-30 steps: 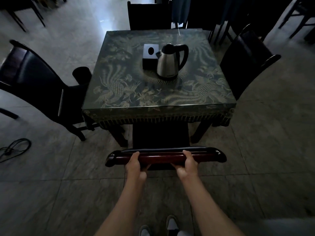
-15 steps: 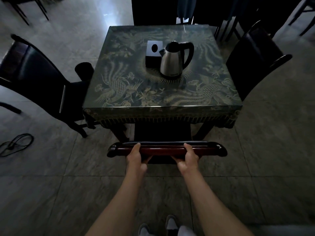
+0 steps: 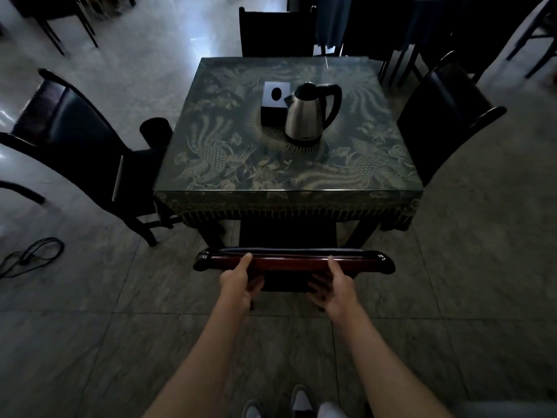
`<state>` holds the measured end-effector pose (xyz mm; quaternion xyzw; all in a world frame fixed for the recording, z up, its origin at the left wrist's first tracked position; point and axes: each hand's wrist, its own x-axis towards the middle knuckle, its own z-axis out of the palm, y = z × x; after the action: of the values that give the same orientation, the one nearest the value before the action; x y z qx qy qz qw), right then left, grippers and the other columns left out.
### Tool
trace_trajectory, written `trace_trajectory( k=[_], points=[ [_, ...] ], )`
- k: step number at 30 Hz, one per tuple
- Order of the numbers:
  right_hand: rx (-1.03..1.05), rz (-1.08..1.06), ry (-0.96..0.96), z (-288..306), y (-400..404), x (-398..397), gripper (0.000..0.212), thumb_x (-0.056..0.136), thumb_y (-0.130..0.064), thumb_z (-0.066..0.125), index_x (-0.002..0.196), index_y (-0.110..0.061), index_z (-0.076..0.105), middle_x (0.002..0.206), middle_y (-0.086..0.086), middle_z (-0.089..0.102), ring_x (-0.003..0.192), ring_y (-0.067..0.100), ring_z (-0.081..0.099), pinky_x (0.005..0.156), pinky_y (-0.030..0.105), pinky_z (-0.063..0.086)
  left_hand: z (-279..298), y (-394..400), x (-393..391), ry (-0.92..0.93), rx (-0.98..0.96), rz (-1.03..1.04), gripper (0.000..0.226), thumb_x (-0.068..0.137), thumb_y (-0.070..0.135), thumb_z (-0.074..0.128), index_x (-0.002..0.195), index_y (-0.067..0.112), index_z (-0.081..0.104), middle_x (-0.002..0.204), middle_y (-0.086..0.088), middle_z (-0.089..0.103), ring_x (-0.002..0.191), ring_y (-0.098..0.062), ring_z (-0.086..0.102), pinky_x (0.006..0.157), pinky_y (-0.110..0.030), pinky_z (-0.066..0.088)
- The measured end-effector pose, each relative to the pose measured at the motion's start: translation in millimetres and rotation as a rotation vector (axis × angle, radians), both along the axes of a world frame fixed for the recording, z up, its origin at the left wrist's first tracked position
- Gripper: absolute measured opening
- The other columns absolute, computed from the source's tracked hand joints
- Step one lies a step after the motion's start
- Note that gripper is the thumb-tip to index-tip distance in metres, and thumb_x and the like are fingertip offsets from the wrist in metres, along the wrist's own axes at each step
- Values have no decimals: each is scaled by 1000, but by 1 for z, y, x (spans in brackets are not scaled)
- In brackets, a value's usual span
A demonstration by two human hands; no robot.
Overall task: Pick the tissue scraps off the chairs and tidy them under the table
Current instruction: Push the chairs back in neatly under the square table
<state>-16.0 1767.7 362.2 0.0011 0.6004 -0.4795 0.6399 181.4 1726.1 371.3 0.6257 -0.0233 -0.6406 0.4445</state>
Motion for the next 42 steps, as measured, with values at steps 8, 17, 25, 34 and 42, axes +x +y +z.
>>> trace_trajectory(
  k=[8,17,25,34,42],
  points=[
    [-285,409,646,56,7,-19,19,94,-29,59,82,-16,67,75,2,73,75,18,70,68,29,55,51,24,3,-494,-214,-528,27,91,32,65,108,12,67,95,-7,73,72,-14,70,66,-29,58],
    [-566,667,1450,130,4,-28,57,89,-37,65,139,-14,51,138,6,56,129,24,49,107,50,41,119,37,11,-1573,-712,-782,70,85,53,62,146,25,41,150,-9,41,140,-26,33,112,-46,34],
    [-658,795,1584,133,-12,18,75,87,-48,60,150,-21,31,157,7,33,147,28,22,117,54,22,130,49,48,-1633,-646,-654,80,77,67,50,148,33,32,155,-7,30,145,-27,21,114,-48,29],
    [-766,926,1574,131,-72,134,77,88,-52,55,152,-20,26,159,4,29,149,25,19,119,53,21,113,10,156,-1590,-533,-558,82,76,71,50,147,38,27,154,-6,31,143,-29,25,110,-50,34],
    [-862,1024,1505,136,-140,320,76,88,-50,59,152,-19,30,158,6,31,148,26,21,119,47,20,121,-35,324,-1612,-426,-445,79,77,69,46,147,35,31,151,-8,37,137,-28,35,105,-44,38]
  ],
)
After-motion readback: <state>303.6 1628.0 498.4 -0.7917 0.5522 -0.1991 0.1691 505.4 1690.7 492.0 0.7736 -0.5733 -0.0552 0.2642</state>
